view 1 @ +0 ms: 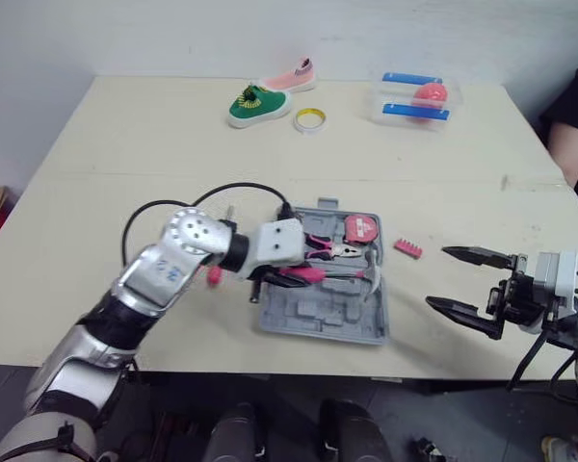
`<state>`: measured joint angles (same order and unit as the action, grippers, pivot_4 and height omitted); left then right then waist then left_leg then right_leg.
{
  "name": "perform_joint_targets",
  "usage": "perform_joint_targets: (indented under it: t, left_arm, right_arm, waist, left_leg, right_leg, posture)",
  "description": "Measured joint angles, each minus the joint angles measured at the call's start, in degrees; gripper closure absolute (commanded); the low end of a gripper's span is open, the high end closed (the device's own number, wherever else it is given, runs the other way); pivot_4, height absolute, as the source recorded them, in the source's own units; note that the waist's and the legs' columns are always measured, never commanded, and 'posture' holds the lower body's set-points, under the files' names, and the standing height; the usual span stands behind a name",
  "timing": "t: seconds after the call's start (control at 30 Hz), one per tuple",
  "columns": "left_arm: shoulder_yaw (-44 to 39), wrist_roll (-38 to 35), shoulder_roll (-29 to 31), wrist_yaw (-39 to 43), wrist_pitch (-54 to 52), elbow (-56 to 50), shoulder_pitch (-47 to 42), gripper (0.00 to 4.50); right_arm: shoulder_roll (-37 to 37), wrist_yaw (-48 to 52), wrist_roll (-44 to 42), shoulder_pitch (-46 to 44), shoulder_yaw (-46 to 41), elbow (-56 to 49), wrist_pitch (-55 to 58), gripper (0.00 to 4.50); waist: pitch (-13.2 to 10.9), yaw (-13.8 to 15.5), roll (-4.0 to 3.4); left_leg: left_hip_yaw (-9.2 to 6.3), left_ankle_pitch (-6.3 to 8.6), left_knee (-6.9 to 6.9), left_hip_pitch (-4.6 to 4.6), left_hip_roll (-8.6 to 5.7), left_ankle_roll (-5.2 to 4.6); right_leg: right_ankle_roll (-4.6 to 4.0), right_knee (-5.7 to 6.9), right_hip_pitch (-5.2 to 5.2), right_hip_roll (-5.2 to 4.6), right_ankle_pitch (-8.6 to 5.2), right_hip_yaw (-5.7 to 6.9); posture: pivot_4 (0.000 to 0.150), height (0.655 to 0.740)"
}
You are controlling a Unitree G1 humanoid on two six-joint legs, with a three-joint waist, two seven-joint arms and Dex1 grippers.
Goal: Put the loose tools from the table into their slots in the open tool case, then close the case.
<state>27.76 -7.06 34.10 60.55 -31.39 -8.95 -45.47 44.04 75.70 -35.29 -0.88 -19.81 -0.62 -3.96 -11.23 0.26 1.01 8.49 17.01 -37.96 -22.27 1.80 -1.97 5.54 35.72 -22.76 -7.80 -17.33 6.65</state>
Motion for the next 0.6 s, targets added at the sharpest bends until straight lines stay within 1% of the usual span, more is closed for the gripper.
perform_joint_targets:
  t: [0.13,0.3,0.47,0.6]
  left_arm:
    - [3.69,2.84,-1.28,1.60,-0.43,2.04,-0.85,3.97]
    - [6.10,7.59,-2.86,1.16,-0.02,5.83,-3.52,3.97]
    - [6.77,8.58,-3.39,3.74,-0.43,7.54,-4.99,3.97]
    - [7.46,9.63,-5.39,4.64,-1.08,7.85,-5.39,3.97]
  right_arm:
    - [0.00,0.78,0.01,1.60,-1.12,0.64,-1.10,0.00]
    - [-0.58,1.16,0.03,2.65,-1.15,0.71,-2.27,0.00]
    - [-1.16,0.20,0.06,3.90,-1.14,-0.82,-2.23,0.00]
    - [-1.53,-1.74,0.06,4.08,-0.98,-4.05,-1.41,0.00]
  waist:
    - [0.00,-0.21,0.00]
    - [0.00,-0.13,0.00]
    - [0.00,-0.19,-0.01]
    - [0.00,-0.09,0.00]
  left_leg:
    - [-0.01,-0.01,-0.06,0.00,0.02,-0.02]
    - [-0.06,-0.01,-0.08,-0.01,0.01,-0.03]
    - [-0.06,-0.01,-0.11,-0.02,0.02,-0.03]
    - [-0.07,-0.02,-0.15,-0.04,-0.01,-0.05]
  right_leg:
    - [0.01,0.05,0.00,-0.01,0.00,-0.04]
    - [0.00,0.06,0.00,-0.04,0.00,-0.06]
    - [-0.01,0.08,0.01,-0.04,0.00,-0.05]
    - [0.00,0.11,0.01,-0.14,0.00,-0.04]
  posture:
    - [0.150,0.7400]
    - [0.150,0.7400]
    - [0.150,0.7400]
    - [0.150,0.7400]
